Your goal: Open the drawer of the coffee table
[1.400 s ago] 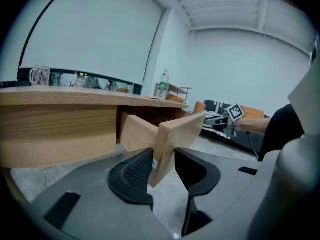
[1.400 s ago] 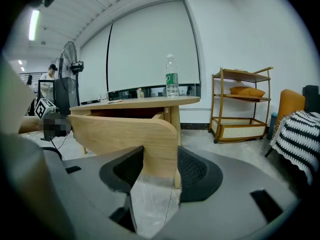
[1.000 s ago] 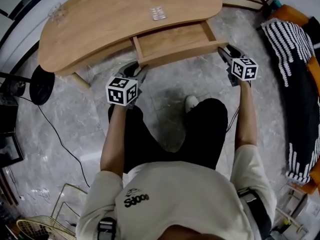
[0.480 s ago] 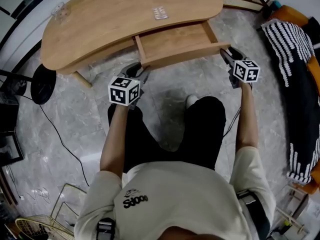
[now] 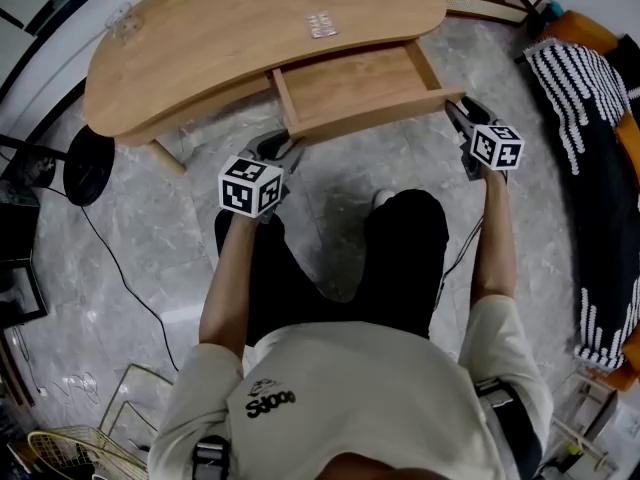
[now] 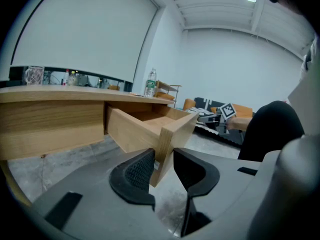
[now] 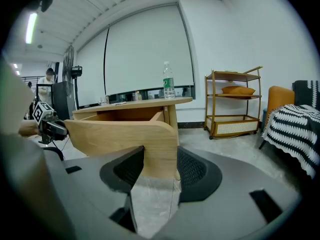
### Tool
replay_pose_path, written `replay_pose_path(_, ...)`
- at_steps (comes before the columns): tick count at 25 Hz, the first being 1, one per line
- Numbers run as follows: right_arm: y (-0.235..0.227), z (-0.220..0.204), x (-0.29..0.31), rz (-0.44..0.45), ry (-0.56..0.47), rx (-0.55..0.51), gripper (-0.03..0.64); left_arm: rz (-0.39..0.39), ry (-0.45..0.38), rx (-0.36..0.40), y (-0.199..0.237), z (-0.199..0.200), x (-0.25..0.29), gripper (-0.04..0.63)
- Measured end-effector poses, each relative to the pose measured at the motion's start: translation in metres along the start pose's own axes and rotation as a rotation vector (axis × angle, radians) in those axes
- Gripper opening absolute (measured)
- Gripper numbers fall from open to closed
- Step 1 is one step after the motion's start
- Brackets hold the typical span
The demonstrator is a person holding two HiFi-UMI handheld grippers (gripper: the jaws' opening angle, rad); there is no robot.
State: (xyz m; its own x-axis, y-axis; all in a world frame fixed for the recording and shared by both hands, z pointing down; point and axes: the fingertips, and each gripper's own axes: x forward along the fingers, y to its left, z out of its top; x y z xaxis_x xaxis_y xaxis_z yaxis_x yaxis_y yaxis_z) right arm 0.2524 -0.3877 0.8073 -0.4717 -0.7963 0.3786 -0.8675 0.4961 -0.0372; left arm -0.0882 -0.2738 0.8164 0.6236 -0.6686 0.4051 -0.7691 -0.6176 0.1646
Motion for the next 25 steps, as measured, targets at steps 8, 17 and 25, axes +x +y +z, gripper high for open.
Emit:
replay_pose_path(8, 0.008, -0.017, -0.018, -0.015, -0.012, 0.033, 0.184, -0.027, 0.028, -0.014, -0.013, -0.015, -0.007, 0.137)
replay_pose_path(17, 0.011, -0.044, -0.016, -0.018, 0.052, 0.044, 0.186, -0.037, 0.064, -0.018, -0.015, -0.038, -0.003, 0.141)
replay_pose_path(25, 0.01, -0.042, -0.019, -0.019, 0.024, 0.058, 0.199, -0.073, 0.038, 0.069, -0.012, -0.04, -0.007, 0.15)
